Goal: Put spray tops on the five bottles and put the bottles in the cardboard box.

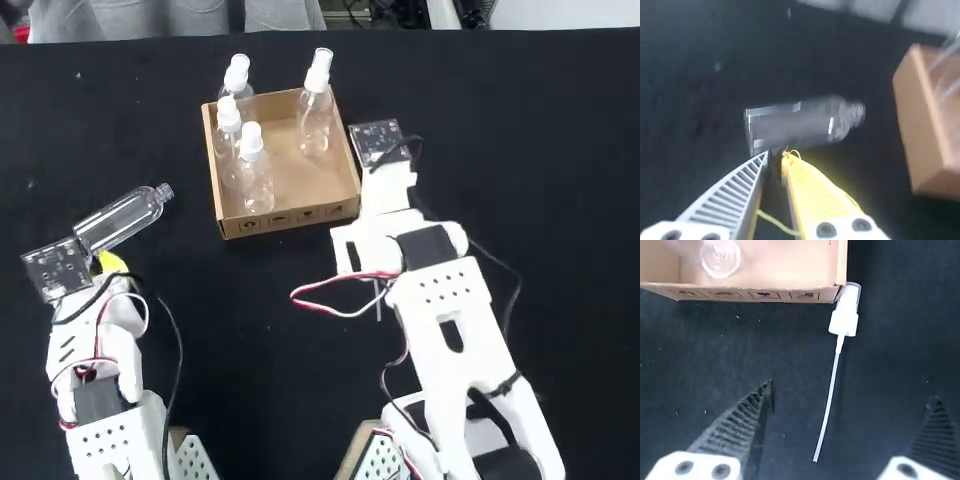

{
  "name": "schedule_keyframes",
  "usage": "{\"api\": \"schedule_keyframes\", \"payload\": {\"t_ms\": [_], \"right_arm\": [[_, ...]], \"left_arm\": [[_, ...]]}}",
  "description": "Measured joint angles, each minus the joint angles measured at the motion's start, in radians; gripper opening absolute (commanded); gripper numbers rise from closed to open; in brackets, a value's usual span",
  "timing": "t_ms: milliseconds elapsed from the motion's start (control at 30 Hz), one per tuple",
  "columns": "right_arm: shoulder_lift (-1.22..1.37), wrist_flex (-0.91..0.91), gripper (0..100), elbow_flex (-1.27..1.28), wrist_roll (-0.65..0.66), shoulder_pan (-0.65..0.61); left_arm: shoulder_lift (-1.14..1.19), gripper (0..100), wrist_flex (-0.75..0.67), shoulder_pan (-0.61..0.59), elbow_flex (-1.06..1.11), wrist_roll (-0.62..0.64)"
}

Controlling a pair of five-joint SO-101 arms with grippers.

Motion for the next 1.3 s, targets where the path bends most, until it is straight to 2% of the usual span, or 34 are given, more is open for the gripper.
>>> {"api": "schedule_keyframes", "payload": {"t_ms": [167, 633, 833, 1000, 1300], "right_arm": [[-0.003, -0.005, 39.5, 0.003, -0.035, 0.000], [-0.003, -0.005, 39.5, 0.006, -0.038, 0.000], [-0.003, -0.044, 39.5, 0.037, -0.038, 0.000], [-0.003, -0.058, 39.5, 0.044, -0.038, 0.000], [-0.003, -0.060, 39.5, 0.044, -0.038, 0.000]], "left_arm": [[0.000, 4, 0.132, -0.002, -0.118, -0.074], [0.023, 4, 0.279, -0.002, -0.293, -0.316], [0.227, 5, 0.285, -0.002, -0.428, -0.373], [0.425, 16, 0.285, -0.002, -0.555, -0.445], [0.738, 16, 0.285, -0.002, -0.712, -0.552]]}}
